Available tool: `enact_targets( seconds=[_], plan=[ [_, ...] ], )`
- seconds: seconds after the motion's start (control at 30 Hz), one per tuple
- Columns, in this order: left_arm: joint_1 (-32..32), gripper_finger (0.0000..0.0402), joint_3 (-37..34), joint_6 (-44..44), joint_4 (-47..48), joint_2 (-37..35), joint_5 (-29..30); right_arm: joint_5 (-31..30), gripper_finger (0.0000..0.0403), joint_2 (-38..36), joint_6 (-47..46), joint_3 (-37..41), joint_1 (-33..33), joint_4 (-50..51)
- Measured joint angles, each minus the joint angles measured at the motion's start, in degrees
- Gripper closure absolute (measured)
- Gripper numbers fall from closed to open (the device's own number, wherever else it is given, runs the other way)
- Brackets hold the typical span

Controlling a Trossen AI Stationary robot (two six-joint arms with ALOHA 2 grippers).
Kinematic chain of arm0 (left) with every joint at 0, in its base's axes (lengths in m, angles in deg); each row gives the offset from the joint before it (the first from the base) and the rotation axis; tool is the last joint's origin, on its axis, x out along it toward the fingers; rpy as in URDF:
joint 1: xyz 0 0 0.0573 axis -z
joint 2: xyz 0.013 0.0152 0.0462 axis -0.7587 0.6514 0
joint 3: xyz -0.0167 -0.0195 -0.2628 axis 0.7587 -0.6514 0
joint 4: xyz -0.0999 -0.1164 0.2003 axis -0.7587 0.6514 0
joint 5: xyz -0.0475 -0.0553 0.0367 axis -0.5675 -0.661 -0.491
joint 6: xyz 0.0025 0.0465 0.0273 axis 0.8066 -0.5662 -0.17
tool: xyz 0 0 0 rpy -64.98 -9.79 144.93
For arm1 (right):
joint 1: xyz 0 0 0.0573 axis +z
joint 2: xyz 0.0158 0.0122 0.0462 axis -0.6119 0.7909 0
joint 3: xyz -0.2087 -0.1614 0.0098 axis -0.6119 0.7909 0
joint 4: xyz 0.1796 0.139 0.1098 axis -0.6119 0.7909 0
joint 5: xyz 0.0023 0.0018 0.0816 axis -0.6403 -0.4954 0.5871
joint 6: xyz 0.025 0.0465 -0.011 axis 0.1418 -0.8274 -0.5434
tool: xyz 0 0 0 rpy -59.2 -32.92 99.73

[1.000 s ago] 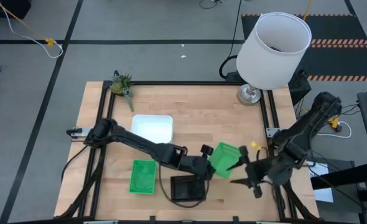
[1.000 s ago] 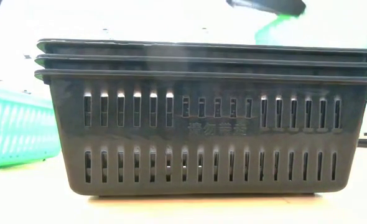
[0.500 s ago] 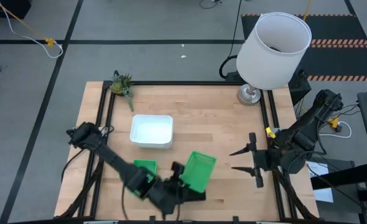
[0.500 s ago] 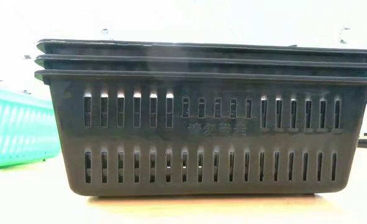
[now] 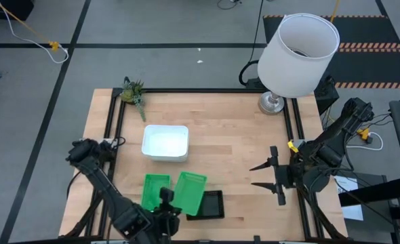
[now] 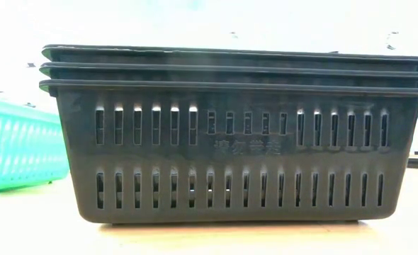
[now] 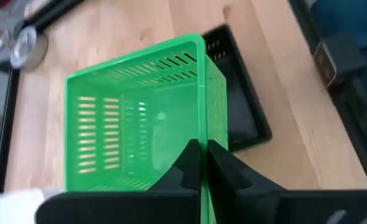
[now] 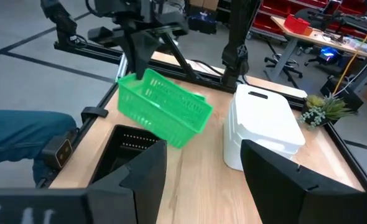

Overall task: Stack baskets by color
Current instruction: Stack the right green bin into the stacked left green bins

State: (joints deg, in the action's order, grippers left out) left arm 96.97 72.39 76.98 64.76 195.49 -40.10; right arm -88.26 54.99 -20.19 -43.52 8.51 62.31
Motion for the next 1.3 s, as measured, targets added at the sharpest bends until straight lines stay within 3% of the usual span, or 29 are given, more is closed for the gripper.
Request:
enact_targets(
  seconds=[0.4, 1.0, 1.3],
  plan=[
    [5.4, 0.0396, 0.0, 16.7, 11.9, 0.0, 0.2, 0.0, 0.0213, 0.0, -1.6, 0.0, 0.0, 2.7],
    [11.3, 0.0396, 0.0, 27.7, 21.5, -0.1, 0.3, 0.2, 0.0385, 0.0, -1.1, 0.0, 0.0, 2.7],
    [14.0, 0.0396, 0.0, 32.6, 25.2, -0.2, 0.4, 0.2, 0.0397, 0.0, -1.1, 0.0, 0.0, 2.8]
  ],
)
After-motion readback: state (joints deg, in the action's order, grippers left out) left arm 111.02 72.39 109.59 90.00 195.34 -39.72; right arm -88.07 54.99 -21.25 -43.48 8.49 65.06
